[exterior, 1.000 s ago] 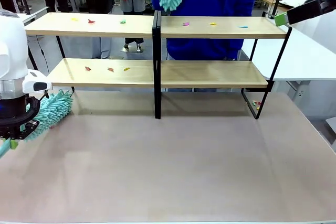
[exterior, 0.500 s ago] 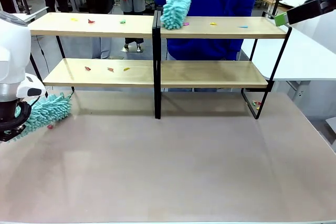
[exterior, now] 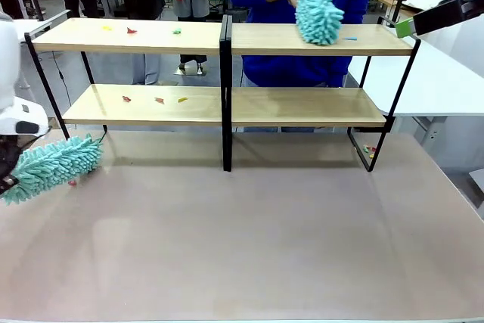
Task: Clean the shelves.
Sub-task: Clean a randomly selected level of the Shelf with the Duster.
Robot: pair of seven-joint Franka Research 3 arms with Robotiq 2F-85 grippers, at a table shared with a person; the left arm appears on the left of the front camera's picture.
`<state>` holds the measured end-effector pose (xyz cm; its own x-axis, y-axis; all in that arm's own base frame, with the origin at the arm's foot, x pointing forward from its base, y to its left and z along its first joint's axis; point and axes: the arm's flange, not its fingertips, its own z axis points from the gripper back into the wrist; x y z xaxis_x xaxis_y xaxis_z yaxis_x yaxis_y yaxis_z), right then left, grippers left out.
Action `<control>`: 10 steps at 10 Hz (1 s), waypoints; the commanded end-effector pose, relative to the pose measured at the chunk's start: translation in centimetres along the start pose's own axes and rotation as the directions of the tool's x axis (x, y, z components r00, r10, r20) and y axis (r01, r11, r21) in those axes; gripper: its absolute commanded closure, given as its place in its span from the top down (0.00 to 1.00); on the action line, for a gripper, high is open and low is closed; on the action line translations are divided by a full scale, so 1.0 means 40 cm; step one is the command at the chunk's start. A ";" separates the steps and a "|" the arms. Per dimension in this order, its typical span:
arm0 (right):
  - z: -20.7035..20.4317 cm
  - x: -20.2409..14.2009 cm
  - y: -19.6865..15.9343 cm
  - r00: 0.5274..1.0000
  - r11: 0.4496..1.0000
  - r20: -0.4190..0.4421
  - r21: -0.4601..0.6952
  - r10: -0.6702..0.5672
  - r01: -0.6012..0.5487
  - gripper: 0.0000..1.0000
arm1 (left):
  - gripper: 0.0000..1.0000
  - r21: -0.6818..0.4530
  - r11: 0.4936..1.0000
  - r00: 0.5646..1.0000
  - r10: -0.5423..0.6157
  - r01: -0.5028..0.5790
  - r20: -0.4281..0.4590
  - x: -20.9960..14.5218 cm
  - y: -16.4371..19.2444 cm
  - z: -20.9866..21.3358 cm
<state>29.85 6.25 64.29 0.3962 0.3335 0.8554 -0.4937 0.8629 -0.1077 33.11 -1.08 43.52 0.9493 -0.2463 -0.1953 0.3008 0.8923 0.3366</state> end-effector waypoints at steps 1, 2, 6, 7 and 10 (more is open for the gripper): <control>0.000 0.000 0.000 1.000 1.000 0.002 0.006 -0.008 0.008 1.00 | 0.12 -0.053 0.992 0.993 -0.115 0.116 0.015 -0.116 0.020 -0.058; 0.000 0.000 0.000 1.000 1.000 0.002 0.006 -0.008 0.008 1.00 | 0.12 -0.085 0.979 0.983 -0.180 0.183 0.046 -0.138 0.034 -0.055; 0.000 0.000 0.000 1.000 1.000 0.002 0.006 -0.008 0.008 1.00 | 0.12 -0.198 0.865 0.880 -0.415 0.460 0.231 -0.216 0.094 -0.029; 0.000 0.000 0.000 1.000 1.000 0.002 0.006 -0.008 0.008 1.00 | 0.12 -0.215 0.825 0.845 -0.466 0.522 0.264 -0.232 0.111 -0.026; 0.000 0.000 0.000 1.000 1.000 0.002 0.006 -0.008 0.008 1.00 | 0.12 -0.236 0.717 0.742 -0.554 0.656 0.377 -0.247 0.130 -0.019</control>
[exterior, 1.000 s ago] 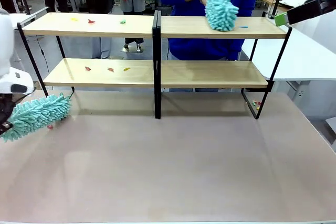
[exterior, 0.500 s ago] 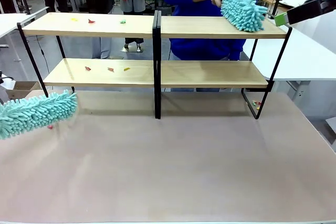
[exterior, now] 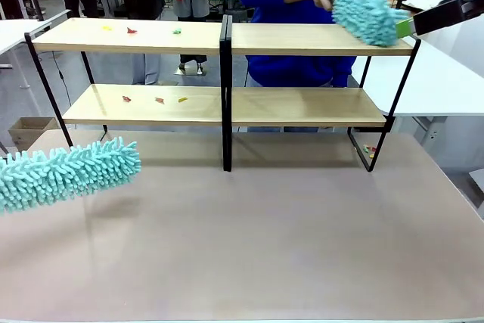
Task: Clean the shelves.
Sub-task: Clean a randomly selected level of the Shelf with the Duster.
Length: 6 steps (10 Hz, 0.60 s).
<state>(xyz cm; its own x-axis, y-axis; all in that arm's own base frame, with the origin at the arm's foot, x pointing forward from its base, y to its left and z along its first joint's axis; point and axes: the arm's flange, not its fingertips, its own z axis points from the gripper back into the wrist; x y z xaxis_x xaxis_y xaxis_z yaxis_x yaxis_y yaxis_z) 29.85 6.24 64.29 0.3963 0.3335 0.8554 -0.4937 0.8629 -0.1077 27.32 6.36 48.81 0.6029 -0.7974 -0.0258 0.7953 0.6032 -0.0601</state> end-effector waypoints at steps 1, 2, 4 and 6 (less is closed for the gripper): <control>0.000 0.000 0.000 1.000 1.000 0.002 0.006 -0.008 0.007 1.00 | 0.12 -0.111 0.993 0.994 -0.035 0.047 0.107 -0.032 -0.031 -0.043; 0.000 0.000 0.000 1.000 1.000 0.002 0.006 -0.008 0.007 1.00 | 0.12 -0.173 0.985 0.983 0.004 0.028 0.185 -0.036 -0.023 -0.027; 0.000 0.000 0.000 1.000 1.000 0.002 0.006 -0.008 0.007 1.00 | 0.12 -0.289 0.957 0.930 0.082 0.026 0.358 -0.064 0.030 0.009; 0.000 0.000 0.000 1.000 1.000 0.002 0.006 -0.008 0.007 1.00 | 0.12 -0.342 0.935 0.843 0.110 0.092 0.527 -0.067 0.065 0.045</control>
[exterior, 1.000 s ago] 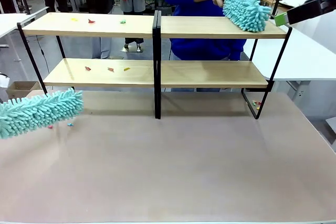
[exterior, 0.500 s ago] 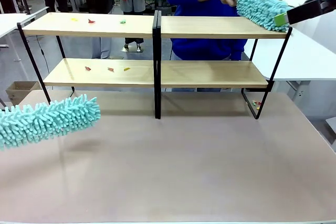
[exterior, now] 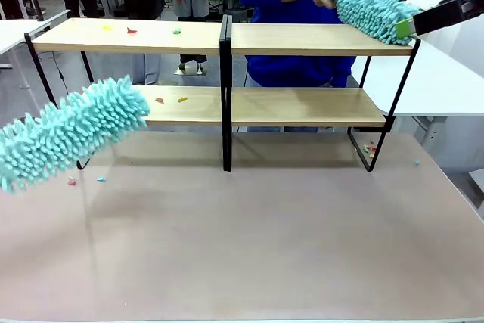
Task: Clean the shelves.
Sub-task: Clean a randomly selected level of the Shelf with the Duster.
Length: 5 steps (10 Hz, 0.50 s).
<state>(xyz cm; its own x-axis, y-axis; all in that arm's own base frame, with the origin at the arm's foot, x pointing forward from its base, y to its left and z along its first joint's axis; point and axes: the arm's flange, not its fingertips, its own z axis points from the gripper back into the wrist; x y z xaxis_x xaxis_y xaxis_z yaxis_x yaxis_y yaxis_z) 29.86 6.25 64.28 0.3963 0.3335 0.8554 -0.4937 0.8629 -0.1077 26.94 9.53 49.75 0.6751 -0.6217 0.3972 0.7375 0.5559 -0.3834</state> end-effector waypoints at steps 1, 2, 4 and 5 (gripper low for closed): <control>0.000 0.000 0.000 1.000 1.000 0.002 0.006 -0.008 0.008 1.00 | 0.12 -0.092 0.991 0.986 -0.087 0.101 0.146 0.020 0.027 0.037; 0.000 0.000 0.000 1.000 1.000 0.002 0.006 -0.008 0.008 1.00 | 0.00 -0.042 0.991 0.984 -0.120 0.127 0.132 0.028 0.024 0.037; 0.000 0.000 0.000 1.000 1.000 0.002 0.006 -0.008 0.008 1.00 | 0.00 -0.034 0.975 0.969 -0.216 0.221 0.119 0.014 0.020 0.040; 0.000 0.000 0.000 1.000 1.000 0.002 0.006 -0.008 0.008 1.00 | 0.00 -0.056 0.946 0.939 -0.309 0.320 0.152 0.012 0.020 0.045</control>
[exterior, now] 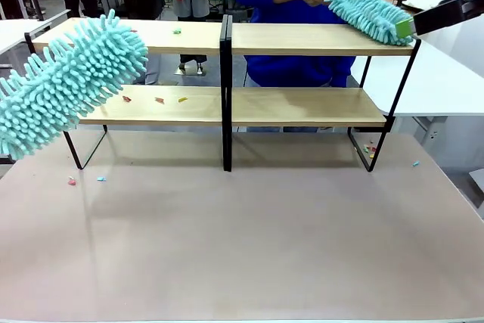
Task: Clean the shelves.
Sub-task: Clean a randomly selected level of the Shelf with the Duster.
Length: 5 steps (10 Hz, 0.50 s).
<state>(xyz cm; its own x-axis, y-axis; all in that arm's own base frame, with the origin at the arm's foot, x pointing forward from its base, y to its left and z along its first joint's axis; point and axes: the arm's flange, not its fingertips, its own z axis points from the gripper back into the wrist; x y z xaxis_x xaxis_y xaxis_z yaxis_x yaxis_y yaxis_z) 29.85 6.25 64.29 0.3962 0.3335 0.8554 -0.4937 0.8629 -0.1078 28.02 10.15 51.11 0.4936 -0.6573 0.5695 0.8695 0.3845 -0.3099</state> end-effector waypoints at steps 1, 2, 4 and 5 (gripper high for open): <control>0.000 0.000 0.000 1.000 1.000 0.002 0.006 -0.008 0.008 1.00 | 0.00 -0.047 0.976 0.975 -0.206 0.211 0.082 -0.018 0.019 0.016; 0.000 0.000 0.000 1.000 1.000 0.002 0.006 -0.008 0.008 1.00 | 0.00 -0.011 0.985 0.981 -0.168 0.169 0.098 -0.020 0.050 0.013; 0.000 0.000 0.000 1.000 1.000 0.002 0.006 -0.008 0.008 1.00 | 0.00 -0.006 0.996 0.996 -0.092 0.092 0.011 -0.005 0.001 0.003; 0.000 0.000 0.000 1.000 1.000 0.002 0.006 -0.008 0.008 1.00 | 0.00 -0.006 0.996 0.996 -0.092 0.092 0.011 -0.005 0.001 0.003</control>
<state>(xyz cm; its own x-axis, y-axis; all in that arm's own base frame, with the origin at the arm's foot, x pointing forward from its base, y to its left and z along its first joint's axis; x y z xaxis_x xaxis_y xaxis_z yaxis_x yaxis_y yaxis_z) 29.85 6.25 64.28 0.3963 0.3336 0.8554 -0.4937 0.8629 -0.1078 28.10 10.83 50.57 0.3987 -0.6990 0.5936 0.9170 0.3141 -0.2460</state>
